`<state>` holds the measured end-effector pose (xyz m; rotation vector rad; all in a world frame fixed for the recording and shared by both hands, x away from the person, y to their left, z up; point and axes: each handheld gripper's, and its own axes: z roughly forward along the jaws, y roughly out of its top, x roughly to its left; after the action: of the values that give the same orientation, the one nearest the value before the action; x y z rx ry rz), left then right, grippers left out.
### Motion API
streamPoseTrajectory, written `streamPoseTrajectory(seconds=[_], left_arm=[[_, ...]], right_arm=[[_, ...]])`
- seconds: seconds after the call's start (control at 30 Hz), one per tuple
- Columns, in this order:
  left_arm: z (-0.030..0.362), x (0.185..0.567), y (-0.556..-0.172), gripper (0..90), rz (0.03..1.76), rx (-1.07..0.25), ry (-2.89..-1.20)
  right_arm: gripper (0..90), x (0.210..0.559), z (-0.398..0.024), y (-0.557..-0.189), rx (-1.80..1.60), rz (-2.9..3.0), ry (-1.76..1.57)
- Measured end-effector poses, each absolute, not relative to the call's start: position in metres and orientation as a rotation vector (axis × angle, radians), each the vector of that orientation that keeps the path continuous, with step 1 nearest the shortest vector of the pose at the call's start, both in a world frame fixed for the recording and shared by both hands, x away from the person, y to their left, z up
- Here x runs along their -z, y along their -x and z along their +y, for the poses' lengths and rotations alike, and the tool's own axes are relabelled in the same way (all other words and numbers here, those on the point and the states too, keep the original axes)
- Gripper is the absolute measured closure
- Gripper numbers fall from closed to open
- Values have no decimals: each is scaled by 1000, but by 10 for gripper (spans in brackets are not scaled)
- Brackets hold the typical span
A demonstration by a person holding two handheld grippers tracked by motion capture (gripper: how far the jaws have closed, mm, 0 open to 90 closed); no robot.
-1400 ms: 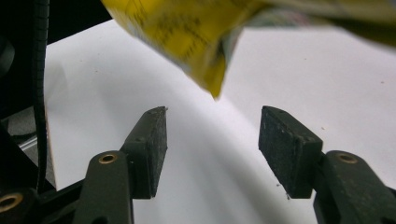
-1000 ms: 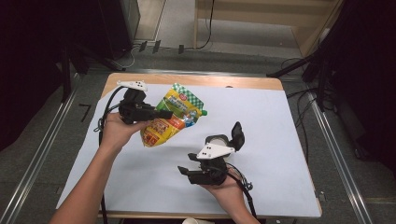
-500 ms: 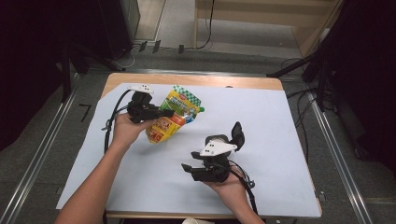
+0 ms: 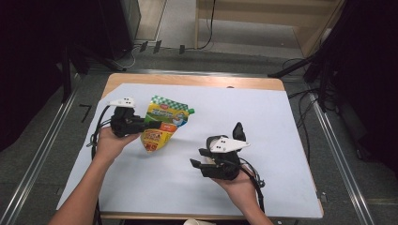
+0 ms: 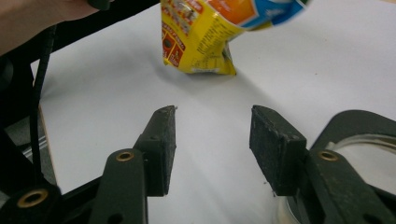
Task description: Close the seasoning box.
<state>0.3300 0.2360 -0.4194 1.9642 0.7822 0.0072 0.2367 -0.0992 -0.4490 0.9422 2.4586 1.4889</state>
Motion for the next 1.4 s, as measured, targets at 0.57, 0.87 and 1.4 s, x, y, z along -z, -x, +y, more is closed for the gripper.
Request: streamPoseTrajectory(seconds=[0.57,0.87,1.4], left_arm=[[259,428,-305,682,807,-39,-1959],[273,418,-293,488,807,-68,-1951],[303,427,-295,405,900,-93,-1968]], right_arm=[[825,439,-148,-233,-1383,2471,-1001],[900,435,-193,-232,-1263,2507,-1070],[900,436,-227,-273,-1325,2251,-1364]])
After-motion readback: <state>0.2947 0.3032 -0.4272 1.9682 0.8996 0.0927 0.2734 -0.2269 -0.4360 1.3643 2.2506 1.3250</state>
